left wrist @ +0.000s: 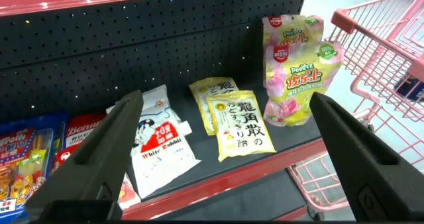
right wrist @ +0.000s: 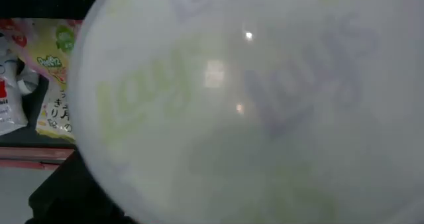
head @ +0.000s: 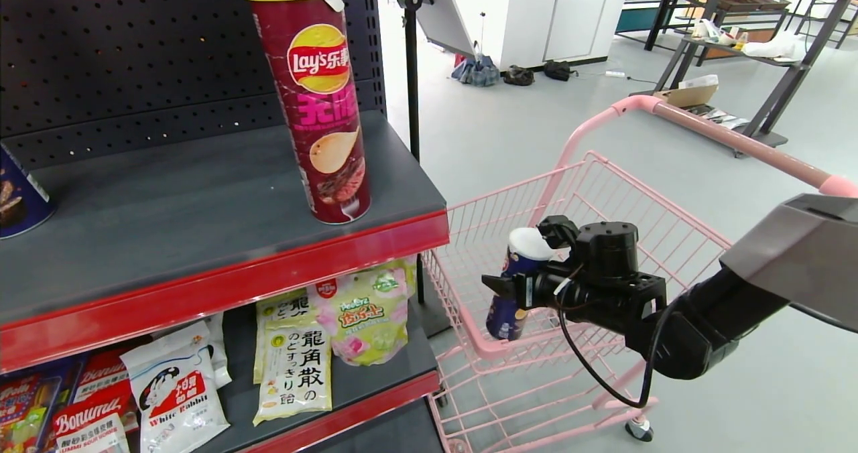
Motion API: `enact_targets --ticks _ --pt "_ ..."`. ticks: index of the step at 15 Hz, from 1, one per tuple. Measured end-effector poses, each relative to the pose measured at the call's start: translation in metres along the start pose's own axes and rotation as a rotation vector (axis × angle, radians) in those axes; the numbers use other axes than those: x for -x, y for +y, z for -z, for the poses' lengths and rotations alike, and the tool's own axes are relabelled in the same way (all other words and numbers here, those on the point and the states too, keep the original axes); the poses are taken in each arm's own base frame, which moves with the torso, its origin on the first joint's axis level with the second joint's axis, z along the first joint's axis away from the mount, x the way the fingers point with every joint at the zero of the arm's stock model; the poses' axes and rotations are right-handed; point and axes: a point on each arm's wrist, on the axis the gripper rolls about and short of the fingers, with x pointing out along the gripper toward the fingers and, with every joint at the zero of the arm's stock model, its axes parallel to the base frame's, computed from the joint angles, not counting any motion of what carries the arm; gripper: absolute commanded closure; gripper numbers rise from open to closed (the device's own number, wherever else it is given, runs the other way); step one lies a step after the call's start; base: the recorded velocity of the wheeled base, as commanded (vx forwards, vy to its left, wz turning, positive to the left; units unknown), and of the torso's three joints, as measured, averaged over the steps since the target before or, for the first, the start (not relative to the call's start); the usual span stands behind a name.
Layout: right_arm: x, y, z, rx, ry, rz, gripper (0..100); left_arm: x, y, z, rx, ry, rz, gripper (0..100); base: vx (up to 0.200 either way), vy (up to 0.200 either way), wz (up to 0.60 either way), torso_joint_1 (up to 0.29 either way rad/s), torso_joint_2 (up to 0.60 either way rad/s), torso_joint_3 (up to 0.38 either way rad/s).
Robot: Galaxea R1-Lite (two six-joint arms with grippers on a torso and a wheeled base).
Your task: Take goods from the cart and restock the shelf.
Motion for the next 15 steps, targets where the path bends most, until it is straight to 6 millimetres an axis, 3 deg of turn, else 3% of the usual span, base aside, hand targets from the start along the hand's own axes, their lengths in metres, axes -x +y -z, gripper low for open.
enact_targets --ticks 9,12,15 --pt "-0.002 -0.001 0.000 0.009 -0.004 0.015 100 0.000 0.000 0.000 0.000 0.000 0.000 0 0.000 0.000 0.00 0.000 0.00 0.000" --pt "0.009 0.000 -0.030 0.064 -0.084 0.033 100 0.000 0.000 0.000 0.000 0.000 0.000 0 0.000 0.000 0.00 0.000 0.00 0.000" --pt "0.041 -0.004 -0.073 0.139 -0.173 0.080 100 0.000 0.000 0.000 0.000 0.000 0.000 0 0.000 0.000 0.00 0.000 0.00 0.000"
